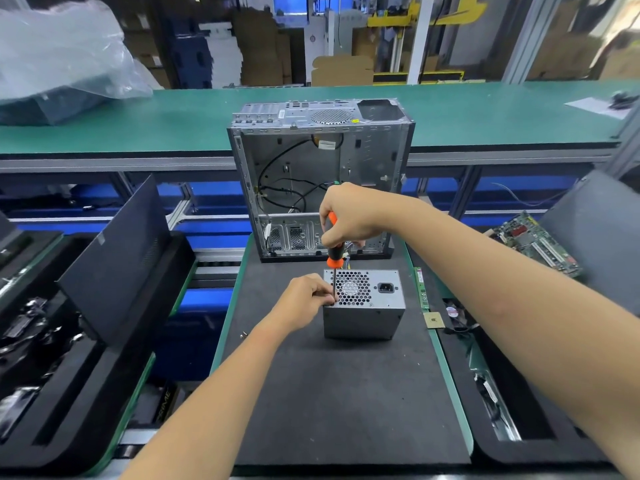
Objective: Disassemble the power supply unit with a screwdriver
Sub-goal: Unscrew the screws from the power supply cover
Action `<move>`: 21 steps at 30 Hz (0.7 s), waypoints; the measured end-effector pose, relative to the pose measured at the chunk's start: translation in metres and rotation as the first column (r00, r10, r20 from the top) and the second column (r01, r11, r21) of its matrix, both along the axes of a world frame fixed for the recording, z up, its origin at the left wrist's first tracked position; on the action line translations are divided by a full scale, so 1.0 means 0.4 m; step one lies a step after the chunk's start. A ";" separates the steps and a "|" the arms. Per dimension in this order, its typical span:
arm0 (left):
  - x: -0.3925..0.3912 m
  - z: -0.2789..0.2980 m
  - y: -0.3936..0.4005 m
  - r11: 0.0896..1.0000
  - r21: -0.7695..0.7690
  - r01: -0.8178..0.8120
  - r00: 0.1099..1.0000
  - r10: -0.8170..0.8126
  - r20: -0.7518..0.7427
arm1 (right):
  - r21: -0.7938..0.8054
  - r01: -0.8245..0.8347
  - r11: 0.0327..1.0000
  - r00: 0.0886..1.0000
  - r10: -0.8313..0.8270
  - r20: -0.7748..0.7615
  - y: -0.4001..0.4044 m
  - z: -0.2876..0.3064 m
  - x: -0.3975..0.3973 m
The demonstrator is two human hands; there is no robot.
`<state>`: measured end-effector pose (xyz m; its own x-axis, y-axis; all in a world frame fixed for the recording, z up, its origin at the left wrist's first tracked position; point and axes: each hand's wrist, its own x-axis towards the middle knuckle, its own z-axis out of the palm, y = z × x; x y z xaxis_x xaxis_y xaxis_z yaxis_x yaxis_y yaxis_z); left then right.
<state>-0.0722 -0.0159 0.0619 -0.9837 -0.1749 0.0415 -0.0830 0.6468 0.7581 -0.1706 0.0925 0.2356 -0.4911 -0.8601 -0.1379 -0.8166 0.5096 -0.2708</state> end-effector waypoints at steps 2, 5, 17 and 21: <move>-0.001 -0.002 0.000 1.000 0.012 -0.006 1.000 0.006 0.006 | -0.008 0.003 1.000 1.000 -0.003 0.005 0.005 0.003 0.002; -0.004 -0.003 0.000 1.000 0.027 -0.016 1.000 0.015 0.012 | -0.014 0.010 1.000 1.000 -0.010 0.006 0.009 0.006 0.004; -0.004 -0.005 -0.011 0.997 0.074 0.014 1.000 -0.015 0.020 | 0.062 0.018 0.998 1.000 -0.019 0.025 0.010 0.013 0.015; -0.002 -0.003 -0.015 0.996 0.079 0.043 0.999 -0.045 0.026 | 0.202 0.054 0.978 0.998 -0.052 -0.019 0.006 0.018 0.045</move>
<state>-0.0730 -0.0220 0.0605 -0.9911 -0.1331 0.0019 -0.0776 0.5891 0.8043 -0.1526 0.0951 0.2428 -0.5382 -0.7879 -0.2992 -0.7898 0.5954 -0.1472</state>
